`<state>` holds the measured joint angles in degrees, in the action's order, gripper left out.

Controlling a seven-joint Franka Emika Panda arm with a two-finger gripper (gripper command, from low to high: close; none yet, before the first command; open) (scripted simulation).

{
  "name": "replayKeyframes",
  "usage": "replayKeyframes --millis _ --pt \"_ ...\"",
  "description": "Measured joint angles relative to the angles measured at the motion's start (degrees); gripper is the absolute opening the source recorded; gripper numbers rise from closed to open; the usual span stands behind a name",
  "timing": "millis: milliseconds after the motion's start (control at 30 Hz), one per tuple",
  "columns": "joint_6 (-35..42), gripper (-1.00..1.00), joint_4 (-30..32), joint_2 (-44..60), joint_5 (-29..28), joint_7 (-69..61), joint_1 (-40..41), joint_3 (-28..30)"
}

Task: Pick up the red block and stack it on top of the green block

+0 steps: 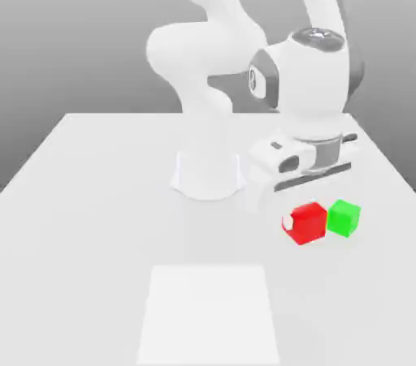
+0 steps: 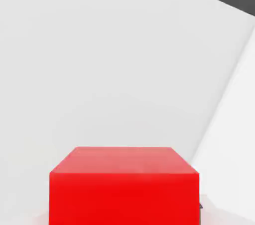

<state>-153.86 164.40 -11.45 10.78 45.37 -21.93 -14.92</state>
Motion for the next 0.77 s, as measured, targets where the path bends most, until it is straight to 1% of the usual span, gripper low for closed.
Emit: replayKeyframes --millis 200,267,367,500,600,667,700,767 --pt "1.6 -1.0 3.4 -5.0 5.9 14.6 -11.4 -11.6" --pt "0.8 -1.0 3.7 -4.5 5.7 17.4 -12.1 -13.7" --pt "-2.1 -1.0 3.6 -1.6 3.2 19.8 -10.9 -15.1" --pt "-6.9 -1.0 3.5 3.5 -1.6 23.2 -8.1 -16.8" --pt "-11.1 -1.0 3.6 7.9 -6.9 26.9 -6.2 -17.2" --pt "-13.9 -1.0 3.7 11.0 -12.0 30.4 -5.5 -16.4" --pt "-14.8 1.0 3.7 12.1 -13.7 31.6 -5.4 -16.0" --pt "-14.8 1.0 3.7 12.1 -13.7 31.6 -5.0 -16.0"
